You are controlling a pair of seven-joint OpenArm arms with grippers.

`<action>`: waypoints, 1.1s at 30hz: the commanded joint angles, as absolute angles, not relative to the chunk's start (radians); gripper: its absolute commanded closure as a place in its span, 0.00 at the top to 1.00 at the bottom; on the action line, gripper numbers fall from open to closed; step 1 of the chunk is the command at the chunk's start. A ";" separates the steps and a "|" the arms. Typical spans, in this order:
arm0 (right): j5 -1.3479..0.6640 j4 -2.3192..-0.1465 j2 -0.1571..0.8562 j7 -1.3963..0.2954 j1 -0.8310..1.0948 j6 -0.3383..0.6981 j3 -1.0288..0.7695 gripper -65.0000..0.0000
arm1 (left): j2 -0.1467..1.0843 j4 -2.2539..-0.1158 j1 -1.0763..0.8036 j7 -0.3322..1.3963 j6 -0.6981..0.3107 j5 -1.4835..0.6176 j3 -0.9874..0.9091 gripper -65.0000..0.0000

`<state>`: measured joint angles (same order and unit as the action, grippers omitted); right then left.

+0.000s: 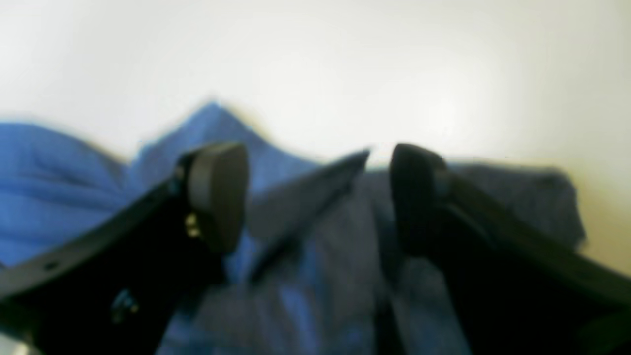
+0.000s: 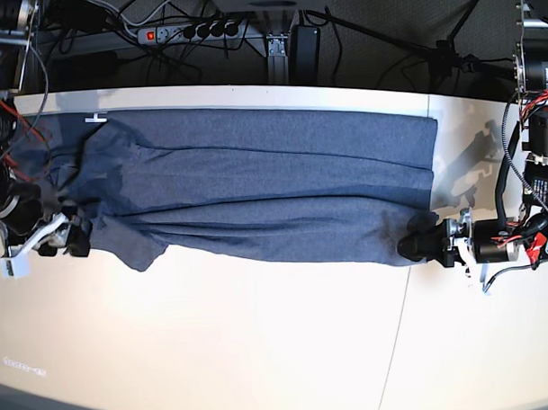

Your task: Fold the T-shirt properly

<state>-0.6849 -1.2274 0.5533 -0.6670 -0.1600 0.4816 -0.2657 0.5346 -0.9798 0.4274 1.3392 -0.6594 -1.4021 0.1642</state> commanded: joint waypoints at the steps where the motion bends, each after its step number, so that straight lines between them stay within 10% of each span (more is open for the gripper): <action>1: -0.713 -1.219 0.572 -0.656 -0.197 0.475 -0.276 0.68 | 0.551 -0.996 0.458 1.328 -0.698 -1.425 0.158 0.51; 33: -0.670 -1.155 0.479 -0.758 -0.228 0.440 -0.331 0.68 | 0.551 -0.996 0.466 1.329 -0.698 -1.425 0.158 0.51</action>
<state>-0.6575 -1.1431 0.4599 -0.7719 -0.2100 0.4572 -0.3225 0.5343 -0.9802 0.4351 1.3388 -0.6594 -1.4033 0.1642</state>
